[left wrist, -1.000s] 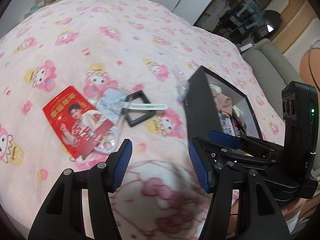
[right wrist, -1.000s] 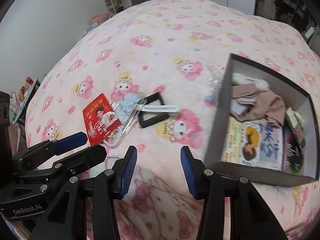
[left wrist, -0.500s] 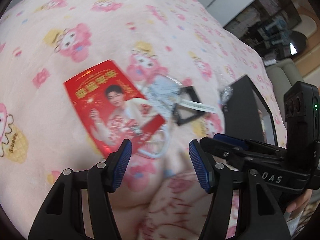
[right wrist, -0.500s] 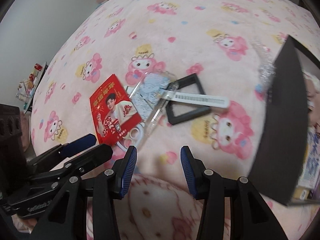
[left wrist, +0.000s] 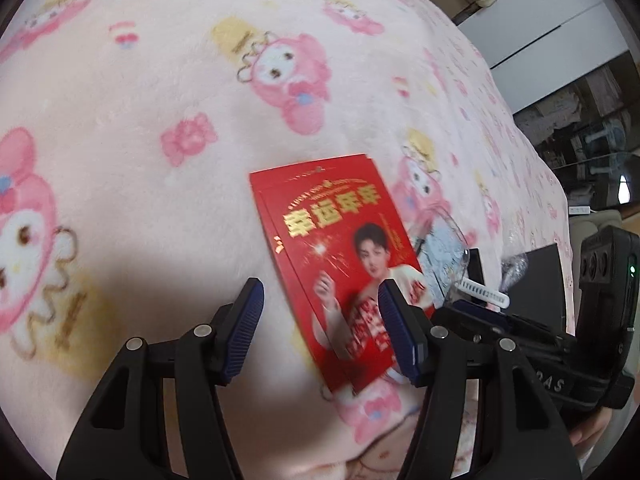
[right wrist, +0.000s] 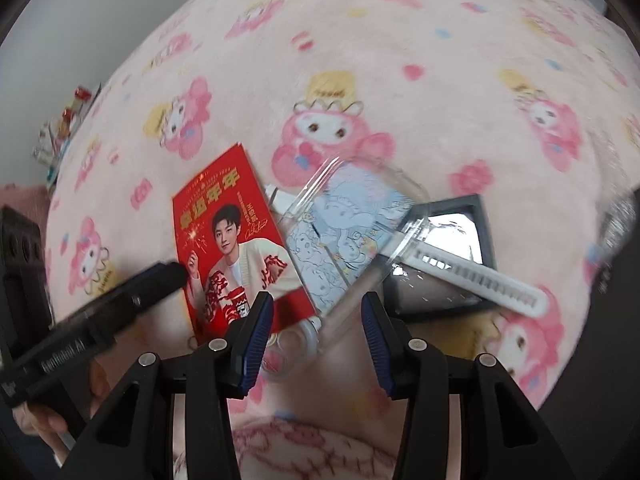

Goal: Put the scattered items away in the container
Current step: 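Grasp the red envelope with the left gripper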

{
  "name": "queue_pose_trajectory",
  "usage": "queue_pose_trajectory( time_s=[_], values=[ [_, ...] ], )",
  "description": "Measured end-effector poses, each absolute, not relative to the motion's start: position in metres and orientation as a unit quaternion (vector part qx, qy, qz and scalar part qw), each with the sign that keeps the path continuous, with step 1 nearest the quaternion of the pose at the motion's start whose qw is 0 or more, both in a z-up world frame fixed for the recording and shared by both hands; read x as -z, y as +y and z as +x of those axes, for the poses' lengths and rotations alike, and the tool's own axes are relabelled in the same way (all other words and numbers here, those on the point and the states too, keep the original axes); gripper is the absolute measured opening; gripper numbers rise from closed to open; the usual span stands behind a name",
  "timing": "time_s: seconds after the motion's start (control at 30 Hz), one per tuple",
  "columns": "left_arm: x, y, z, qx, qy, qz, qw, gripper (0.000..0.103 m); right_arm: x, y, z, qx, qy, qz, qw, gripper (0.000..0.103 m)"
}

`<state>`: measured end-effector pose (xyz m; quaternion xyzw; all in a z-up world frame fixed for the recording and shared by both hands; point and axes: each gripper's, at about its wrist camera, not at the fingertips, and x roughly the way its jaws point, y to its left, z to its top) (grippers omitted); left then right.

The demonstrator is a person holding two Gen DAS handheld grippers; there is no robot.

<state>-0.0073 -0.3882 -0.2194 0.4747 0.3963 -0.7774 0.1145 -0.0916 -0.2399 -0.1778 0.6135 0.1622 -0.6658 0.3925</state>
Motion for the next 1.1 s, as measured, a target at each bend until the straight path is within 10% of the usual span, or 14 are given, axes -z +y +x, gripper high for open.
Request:
queue_pose_trajectory(
  time_s=[0.3, 0.7, 1.1],
  values=[
    [0.223, -0.361, -0.033, 0.772, 0.385, 0.503, 0.055, 0.049, 0.182, -0.239, -0.097, 0.655, 0.148, 0.621, 0.404, 0.048],
    [0.200, -0.396, -0.033, 0.829, 0.282, 0.458, 0.155, 0.062, 0.187, -0.210, -0.111, 0.648, 0.067, 0.653, 0.386, 0.048],
    [0.219, -0.387, -0.054, 0.799, 0.316, 0.510, 0.035, 0.062, 0.190, -0.215, -0.104, 0.643, 0.048, 0.658, 0.390, 0.048]
  ],
)
